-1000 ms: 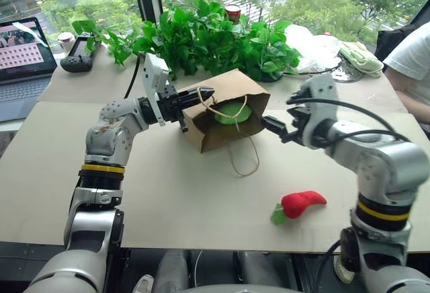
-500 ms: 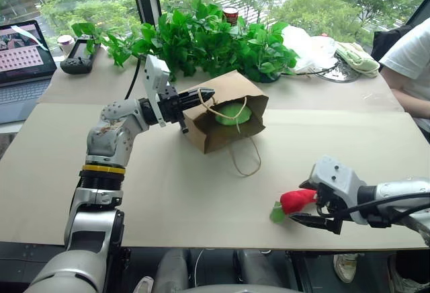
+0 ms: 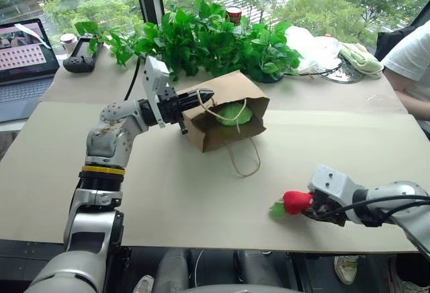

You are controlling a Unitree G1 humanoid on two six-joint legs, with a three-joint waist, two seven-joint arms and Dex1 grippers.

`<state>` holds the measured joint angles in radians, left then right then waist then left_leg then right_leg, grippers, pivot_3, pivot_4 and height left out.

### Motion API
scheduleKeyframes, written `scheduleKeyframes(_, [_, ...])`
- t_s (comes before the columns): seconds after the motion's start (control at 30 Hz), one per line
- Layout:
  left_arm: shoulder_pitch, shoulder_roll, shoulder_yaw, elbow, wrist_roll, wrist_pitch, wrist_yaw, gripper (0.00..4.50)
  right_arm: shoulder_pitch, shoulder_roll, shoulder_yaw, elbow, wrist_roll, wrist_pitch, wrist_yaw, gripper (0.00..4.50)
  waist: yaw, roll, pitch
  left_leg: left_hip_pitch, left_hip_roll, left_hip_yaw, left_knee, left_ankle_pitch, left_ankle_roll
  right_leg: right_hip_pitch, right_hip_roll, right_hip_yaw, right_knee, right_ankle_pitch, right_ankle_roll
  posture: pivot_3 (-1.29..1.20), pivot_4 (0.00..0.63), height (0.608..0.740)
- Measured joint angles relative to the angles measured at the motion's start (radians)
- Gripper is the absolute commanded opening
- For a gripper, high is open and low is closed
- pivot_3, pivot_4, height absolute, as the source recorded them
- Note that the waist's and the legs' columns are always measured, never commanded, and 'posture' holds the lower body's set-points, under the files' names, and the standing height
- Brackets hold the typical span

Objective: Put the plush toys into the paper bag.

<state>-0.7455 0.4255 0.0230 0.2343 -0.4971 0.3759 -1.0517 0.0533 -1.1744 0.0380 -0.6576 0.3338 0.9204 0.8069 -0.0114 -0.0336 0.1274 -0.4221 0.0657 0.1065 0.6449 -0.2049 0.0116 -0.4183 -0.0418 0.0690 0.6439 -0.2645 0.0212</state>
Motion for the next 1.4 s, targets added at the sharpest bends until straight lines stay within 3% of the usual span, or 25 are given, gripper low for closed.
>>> scheduleKeyframes(0.03, [0.001,0.001,0.0,0.0,0.0,0.0,0.0,0.0,0.0,0.003,0.001,0.001,-0.003,0.0,-0.002,1.24,0.0,0.0,0.0,0.0,0.0,0.0,0.0,0.0,0.0,0.0,0.0,0.0,0.0,0.0,0.0,0.0,0.15,0.74])
scheduleKeyframes(0.1, [0.001,0.001,0.0,-0.001,0.0,0.0,0.001,0.0,0.0,0.014,0.001,0.001,-0.007,0.0,-0.004,0.7,0.0,0.0,0.0,0.0,0.0,0.0,0.0,0.0,0.0,0.0,0.0,0.0,0.0,0.0,0.0,0.0,0.15,0.74])
scheduleKeyframes(0.4, [0.001,0.001,0.0,-0.001,0.002,0.0,0.002,0.0,-0.052,0.114,-0.036,-0.008,0.035,0.01,-0.022,0.7,-0.002,0.0,0.0,0.001,0.0,0.0,0.0,0.0,0.0,0.0,0.0,0.0,0.002,0.0,0.0,0.0,0.15,0.74])
scheduleKeyframes(0.67, [0.0,0.003,-0.001,-0.003,0.003,0.0,0.0,0.0,-0.301,0.244,-0.108,-0.056,0.165,0.142,-0.08,0.7,-0.001,0.0,0.0,0.0,0.0,-0.001,0.0,0.0,0.0,0.0,0.0,0.0,0.002,0.0,0.0,0.0,0.15,0.74])
scheduleKeyframes(0.8, [-0.004,0.005,-0.004,-0.003,0.004,0.0,-0.001,0.0,-0.552,0.45,0.035,0.015,0.135,0.266,-0.231,0.7,-0.007,0.0,0.0,0.001,0.0,0.0,0.0,0.0,0.0,-0.001,0.001,0.001,0.003,0.0,-0.001,0.0,0.15,0.74])
scheduleKeyframes(0.97, [-0.003,0.005,-0.004,-0.003,0.005,0.001,-0.001,0.0,-0.675,0.643,0.195,0.182,0.044,0.328,-0.394,0.7,0.002,0.001,0.0,-0.003,0.0,0.001,0.0,0.0,0.0,-0.003,0.0,0.0,0.003,0.0,-0.001,0.0,0.15,0.74])
scheduleKeyframes(1.4, [-0.004,0.001,-0.008,-0.005,0.005,0.002,-0.008,0.0,-0.85,0.974,0.218,0.523,-0.114,0.253,-0.595,0.7,-0.009,0.001,-0.001,-0.002,0.001,0.002,-0.001,0.0,0.0,-0.004,0.0,0.0,0.004,0.0,-0.001,0.0,0.15,0.74])
